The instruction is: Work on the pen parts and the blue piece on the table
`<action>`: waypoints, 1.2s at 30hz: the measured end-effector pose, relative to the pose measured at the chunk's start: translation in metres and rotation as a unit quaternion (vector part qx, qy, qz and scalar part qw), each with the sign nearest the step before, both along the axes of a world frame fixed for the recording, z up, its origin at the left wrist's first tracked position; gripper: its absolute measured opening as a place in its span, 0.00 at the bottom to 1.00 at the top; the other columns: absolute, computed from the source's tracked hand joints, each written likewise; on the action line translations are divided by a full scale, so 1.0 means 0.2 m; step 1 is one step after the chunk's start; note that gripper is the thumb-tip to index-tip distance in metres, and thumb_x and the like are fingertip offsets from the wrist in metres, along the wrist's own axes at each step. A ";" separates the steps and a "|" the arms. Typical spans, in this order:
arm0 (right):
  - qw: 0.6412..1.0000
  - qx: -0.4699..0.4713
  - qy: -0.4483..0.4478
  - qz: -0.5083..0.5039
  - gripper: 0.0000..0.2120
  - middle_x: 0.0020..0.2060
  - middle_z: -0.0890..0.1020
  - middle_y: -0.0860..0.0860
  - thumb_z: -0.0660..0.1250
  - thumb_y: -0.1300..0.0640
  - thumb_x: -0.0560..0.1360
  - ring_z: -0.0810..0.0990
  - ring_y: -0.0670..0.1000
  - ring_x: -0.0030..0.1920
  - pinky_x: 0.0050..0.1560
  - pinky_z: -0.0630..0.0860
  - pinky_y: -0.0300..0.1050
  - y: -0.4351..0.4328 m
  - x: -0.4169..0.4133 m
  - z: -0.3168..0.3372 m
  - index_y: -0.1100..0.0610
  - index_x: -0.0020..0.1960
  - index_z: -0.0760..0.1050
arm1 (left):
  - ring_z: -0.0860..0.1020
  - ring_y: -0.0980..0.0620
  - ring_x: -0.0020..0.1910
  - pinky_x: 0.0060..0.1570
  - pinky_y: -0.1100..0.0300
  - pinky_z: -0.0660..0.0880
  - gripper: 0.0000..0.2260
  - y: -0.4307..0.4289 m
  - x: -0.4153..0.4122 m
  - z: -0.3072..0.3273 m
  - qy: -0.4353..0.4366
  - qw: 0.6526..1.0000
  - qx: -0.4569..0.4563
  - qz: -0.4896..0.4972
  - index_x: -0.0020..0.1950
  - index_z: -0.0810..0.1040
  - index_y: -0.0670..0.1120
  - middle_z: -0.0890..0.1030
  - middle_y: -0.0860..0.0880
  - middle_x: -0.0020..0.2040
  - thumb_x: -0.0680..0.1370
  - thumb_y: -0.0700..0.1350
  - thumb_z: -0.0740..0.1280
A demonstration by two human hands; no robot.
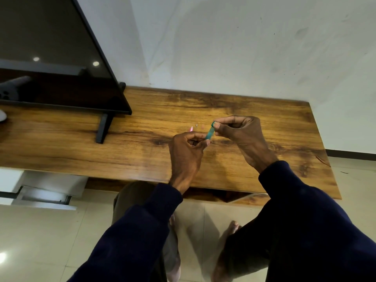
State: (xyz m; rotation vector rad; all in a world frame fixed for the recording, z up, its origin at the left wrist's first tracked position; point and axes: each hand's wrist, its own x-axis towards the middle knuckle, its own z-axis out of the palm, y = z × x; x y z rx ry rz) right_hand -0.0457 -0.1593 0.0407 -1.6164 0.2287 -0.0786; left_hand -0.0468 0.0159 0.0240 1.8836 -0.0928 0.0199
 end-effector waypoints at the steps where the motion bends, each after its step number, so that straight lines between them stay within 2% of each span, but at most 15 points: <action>1: 1.000 0.008 0.000 0.002 0.12 0.46 0.89 0.56 0.82 0.53 0.70 0.88 0.57 0.47 0.51 0.84 0.56 0.00 0.00 0.00 0.57 0.51 0.87 | 0.81 0.70 0.48 0.49 0.76 0.75 0.11 0.00 0.00 0.00 -0.001 1.000 -0.002 0.000 0.56 0.86 0.43 0.85 0.56 0.48 0.74 0.40 0.78; 3: 1.000 0.027 -0.002 0.005 0.13 0.47 0.89 0.56 0.82 0.54 0.70 0.88 0.57 0.48 0.50 0.84 0.49 0.01 0.00 -0.01 0.59 0.51 0.87 | 0.78 0.77 0.49 0.48 0.78 0.73 0.11 0.00 0.01 -0.01 -0.001 1.000 -0.005 0.000 0.56 0.86 0.43 0.82 0.61 0.46 0.74 0.39 0.78; 4: 0.999 0.033 -0.003 0.004 0.13 0.47 0.89 0.57 0.81 0.55 0.70 0.88 0.57 0.49 0.51 0.84 0.50 0.01 0.00 -0.02 0.59 0.51 0.87 | 0.77 0.78 0.49 0.48 0.79 0.73 0.11 0.00 0.01 -0.01 -0.001 1.000 -0.006 -0.002 0.56 0.86 0.43 0.81 0.63 0.45 0.74 0.39 0.78; 8: 1.000 -0.002 0.001 -0.005 0.12 0.47 0.89 0.56 0.81 0.54 0.70 0.88 0.60 0.49 0.56 0.83 0.63 0.01 -0.01 -0.01 0.59 0.51 0.87 | 0.77 0.78 0.49 0.47 0.79 0.73 0.11 0.01 0.01 -0.03 -0.003 1.000 -0.009 -0.003 0.55 0.86 0.44 0.80 0.66 0.45 0.74 0.39 0.78; 10: 1.000 -0.030 0.001 -0.006 0.11 0.45 0.89 0.55 0.81 0.54 0.71 0.88 0.59 0.47 0.55 0.83 0.65 0.01 -0.02 0.00 0.58 0.50 0.87 | 0.76 0.79 0.49 0.48 0.80 0.72 0.11 0.01 0.01 -0.03 -0.006 1.000 -0.005 -0.005 0.55 0.86 0.44 0.79 0.66 0.45 0.74 0.39 0.78; 13: 0.996 -0.093 -0.003 -0.001 0.08 0.42 0.89 0.52 0.80 0.56 0.72 0.89 0.54 0.42 0.50 0.85 0.61 0.01 -0.01 0.04 0.57 0.49 0.87 | 0.76 0.80 0.48 0.47 0.80 0.72 0.11 0.01 0.01 -0.03 -0.012 1.000 0.004 -0.008 0.56 0.86 0.43 0.79 0.65 0.45 0.74 0.39 0.78; 16: 0.987 -0.158 -0.020 0.008 0.05 0.39 0.89 0.50 0.79 0.58 0.73 0.88 0.49 0.39 0.44 0.86 0.50 0.01 0.02 0.07 0.58 0.48 0.87 | 0.78 0.78 0.47 0.46 0.79 0.74 0.11 0.00 0.01 -0.04 -0.007 1.000 0.000 -0.007 0.56 0.86 0.43 0.79 0.65 0.44 0.74 0.38 0.78; 18: 0.982 -0.187 -0.027 0.008 0.05 0.38 0.88 0.49 0.79 0.58 0.73 0.88 0.47 0.37 0.41 0.85 0.43 0.01 0.03 0.09 0.58 0.47 0.87 | 0.79 0.77 0.46 0.45 0.78 0.74 0.11 0.00 0.01 -0.03 -0.003 1.000 -0.005 -0.007 0.55 0.85 0.44 0.80 0.65 0.44 0.73 0.38 0.78; 25: 0.962 -0.266 -0.035 0.049 0.03 0.36 0.86 0.48 0.79 0.61 0.72 0.85 0.41 0.34 0.37 0.78 0.32 -0.01 0.05 0.12 0.59 0.46 0.87 | 0.78 0.77 0.46 0.46 0.79 0.74 0.12 0.01 0.01 -0.03 -0.004 1.000 0.004 -0.008 0.55 0.85 0.45 0.79 0.66 0.43 0.73 0.38 0.79; 29: 0.949 -0.304 -0.031 0.076 0.03 0.36 0.85 0.44 0.78 0.63 0.73 0.83 0.38 0.36 0.36 0.76 0.29 0.00 0.06 0.13 0.57 0.44 0.87 | 0.78 0.76 0.47 0.46 0.78 0.74 0.11 0.02 0.00 -0.03 0.004 1.000 0.019 -0.019 0.54 0.85 0.48 0.79 0.65 0.44 0.73 0.39 0.78; 32: 0.951 -0.297 -0.027 0.081 0.04 0.36 0.86 0.45 0.78 0.63 0.72 0.84 0.39 0.37 0.37 0.77 0.29 0.00 0.06 0.12 0.55 0.44 0.87 | 0.80 0.72 0.46 0.47 0.76 0.75 0.11 0.02 0.00 -0.03 0.004 0.999 0.032 -0.015 0.54 0.86 0.47 0.81 0.61 0.46 0.73 0.40 0.78; 36: 0.954 -0.288 -0.028 0.078 0.02 0.39 0.87 0.45 0.78 0.62 0.73 0.85 0.41 0.39 0.40 0.81 0.34 0.01 0.06 0.09 0.57 0.45 0.87 | 0.84 0.61 0.49 0.51 0.66 0.81 0.11 0.01 0.01 -0.04 0.023 0.999 0.024 -0.006 0.54 0.86 0.45 0.86 0.53 0.50 0.73 0.40 0.79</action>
